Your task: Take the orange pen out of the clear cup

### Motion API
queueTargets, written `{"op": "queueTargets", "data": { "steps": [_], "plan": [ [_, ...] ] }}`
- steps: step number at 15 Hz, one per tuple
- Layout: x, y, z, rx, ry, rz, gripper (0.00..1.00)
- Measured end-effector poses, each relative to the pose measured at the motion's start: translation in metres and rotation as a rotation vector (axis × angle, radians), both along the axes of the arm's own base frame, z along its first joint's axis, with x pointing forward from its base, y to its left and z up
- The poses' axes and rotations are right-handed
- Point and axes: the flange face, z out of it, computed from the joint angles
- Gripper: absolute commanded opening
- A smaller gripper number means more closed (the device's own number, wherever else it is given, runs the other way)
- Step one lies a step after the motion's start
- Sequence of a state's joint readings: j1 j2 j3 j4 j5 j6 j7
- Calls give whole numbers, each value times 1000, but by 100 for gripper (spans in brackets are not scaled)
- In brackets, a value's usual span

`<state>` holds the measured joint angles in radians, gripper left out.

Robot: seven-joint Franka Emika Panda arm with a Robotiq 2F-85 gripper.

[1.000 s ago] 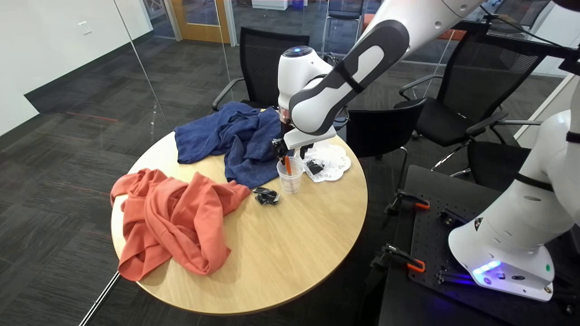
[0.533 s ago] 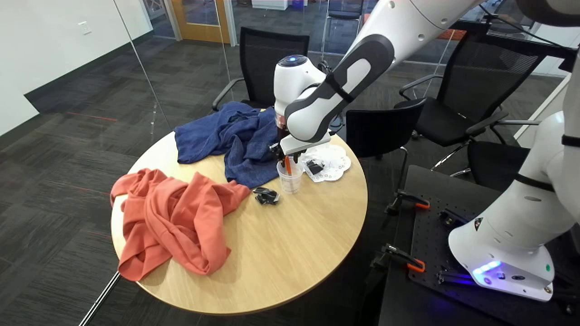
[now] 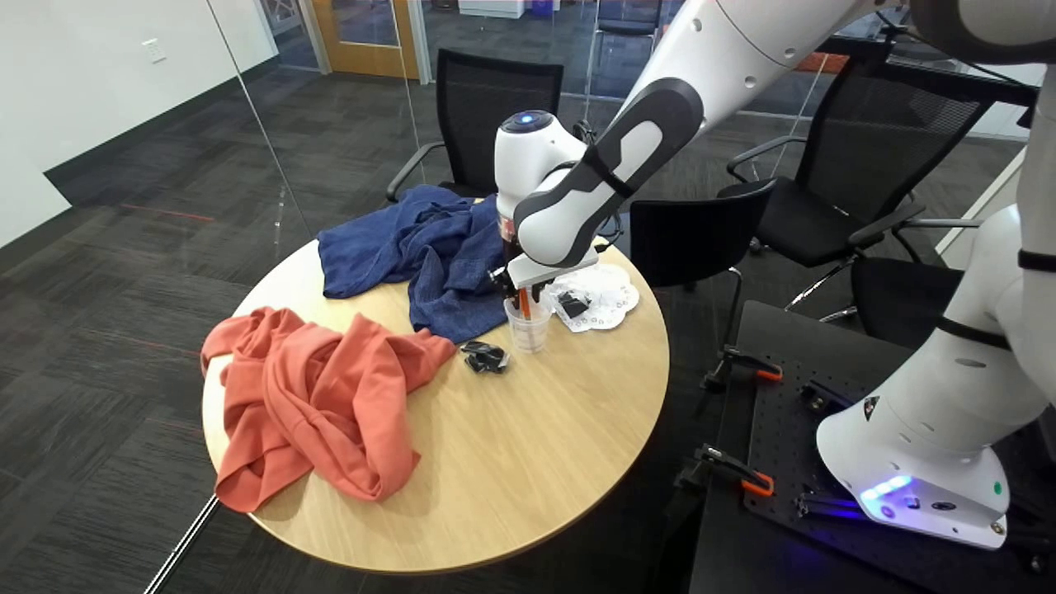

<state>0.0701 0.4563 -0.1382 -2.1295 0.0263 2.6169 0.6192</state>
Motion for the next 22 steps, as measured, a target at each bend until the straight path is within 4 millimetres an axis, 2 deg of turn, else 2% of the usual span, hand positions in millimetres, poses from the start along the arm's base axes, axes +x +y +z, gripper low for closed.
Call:
{"op": "queueTargets", "data": {
  "steps": [5, 6, 7, 11, 13, 17, 22],
  "plan": [
    [2, -5, -9, -25, 8, 2, 42],
    [3, -5, -11, -35, 8, 0, 34],
    [3, -6, -13, -44, 9, 2, 14],
    [4, -5, -19, -76, 10, 6, 0],
    [4, -1, -20, -87, 9, 17, 4],
    [5, 8, -18, -118, -6, 25, 4],
    [-1, 14, 7, -184, -78, 15, 4]
  ]
}}
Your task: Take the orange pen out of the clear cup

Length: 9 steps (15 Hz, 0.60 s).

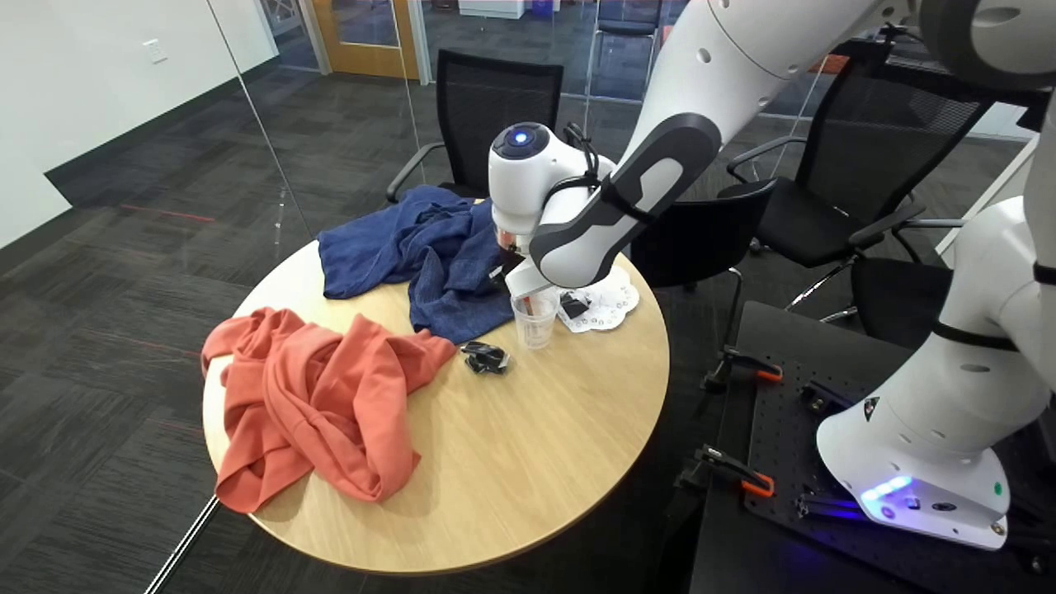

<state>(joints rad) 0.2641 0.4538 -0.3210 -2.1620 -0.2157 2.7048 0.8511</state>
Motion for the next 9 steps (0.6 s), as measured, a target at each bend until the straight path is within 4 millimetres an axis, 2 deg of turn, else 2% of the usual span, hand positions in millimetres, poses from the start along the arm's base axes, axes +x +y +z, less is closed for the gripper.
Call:
{"op": "queueTargets", "data": {
  "steps": [5, 9],
  "plan": [
    [-17, 5, 46, -46, -74, 0, 4],
    [-37, 19, 93, -25, -134, 48, 4]
  ]
}}
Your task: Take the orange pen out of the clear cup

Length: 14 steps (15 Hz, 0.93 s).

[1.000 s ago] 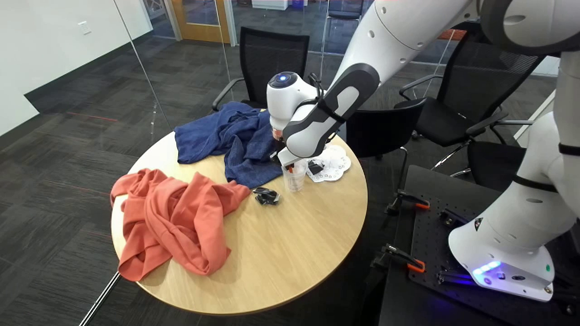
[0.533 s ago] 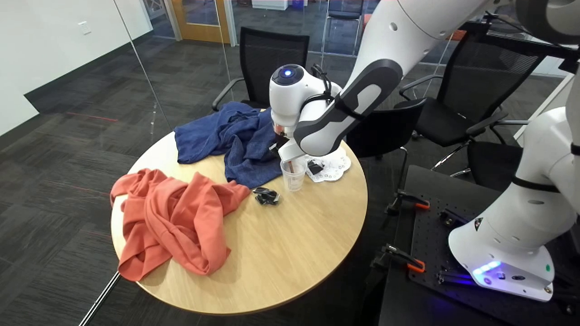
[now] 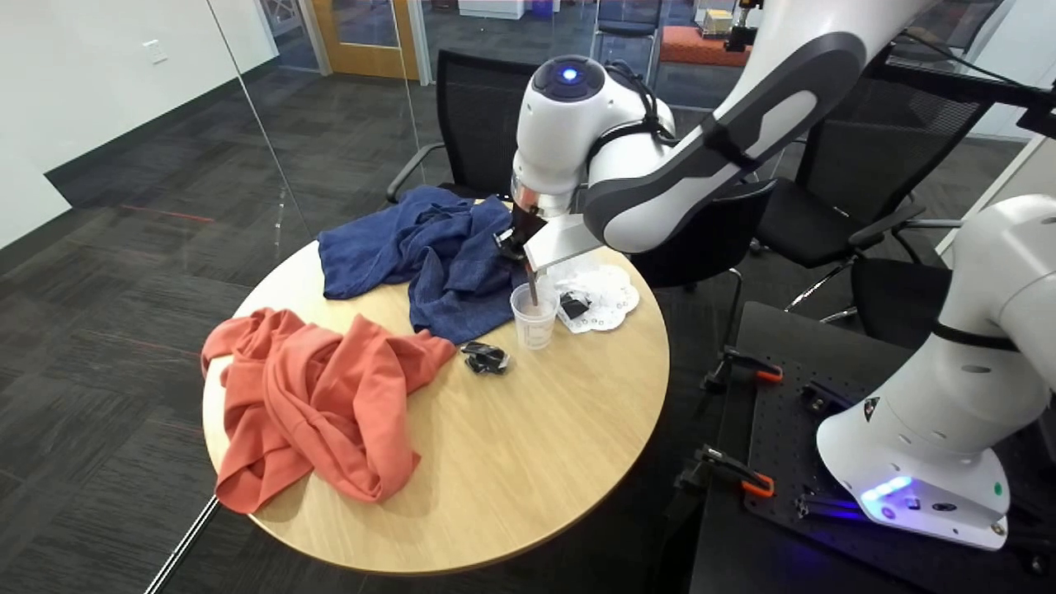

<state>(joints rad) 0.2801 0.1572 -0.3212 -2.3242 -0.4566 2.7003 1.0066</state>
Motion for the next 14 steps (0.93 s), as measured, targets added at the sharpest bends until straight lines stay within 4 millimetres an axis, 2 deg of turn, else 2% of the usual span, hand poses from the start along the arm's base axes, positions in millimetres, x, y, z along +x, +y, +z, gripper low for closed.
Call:
{"op": "queueTargets", "data": {
  "steps": [3, 6, 10, 14],
  "plan": [
    [-19, 20, 29, 33, -11, 53, 4],
    [-33, 44, 44, 77, 28, 113, 4],
    [-42, 69, 40, 148, 115, 180, 4],
    [-41, 83, 20, 212, 181, 213, 4]
  ]
}}
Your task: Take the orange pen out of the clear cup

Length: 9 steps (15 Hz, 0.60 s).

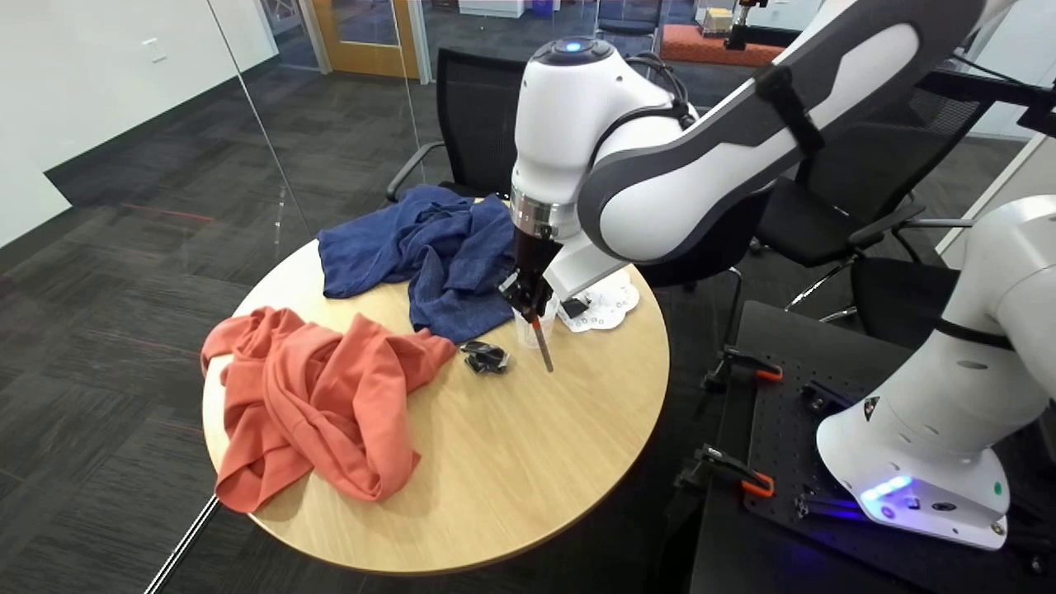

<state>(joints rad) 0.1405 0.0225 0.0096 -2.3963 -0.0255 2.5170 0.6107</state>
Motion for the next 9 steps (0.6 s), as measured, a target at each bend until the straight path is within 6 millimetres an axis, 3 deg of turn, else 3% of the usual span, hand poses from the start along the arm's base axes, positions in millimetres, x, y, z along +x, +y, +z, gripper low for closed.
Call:
{"op": "queueTargets", "data": {
  "steps": [9],
  "plan": [
    [46, 22, -72, 96, 121, 26, 4]
  ]
}}
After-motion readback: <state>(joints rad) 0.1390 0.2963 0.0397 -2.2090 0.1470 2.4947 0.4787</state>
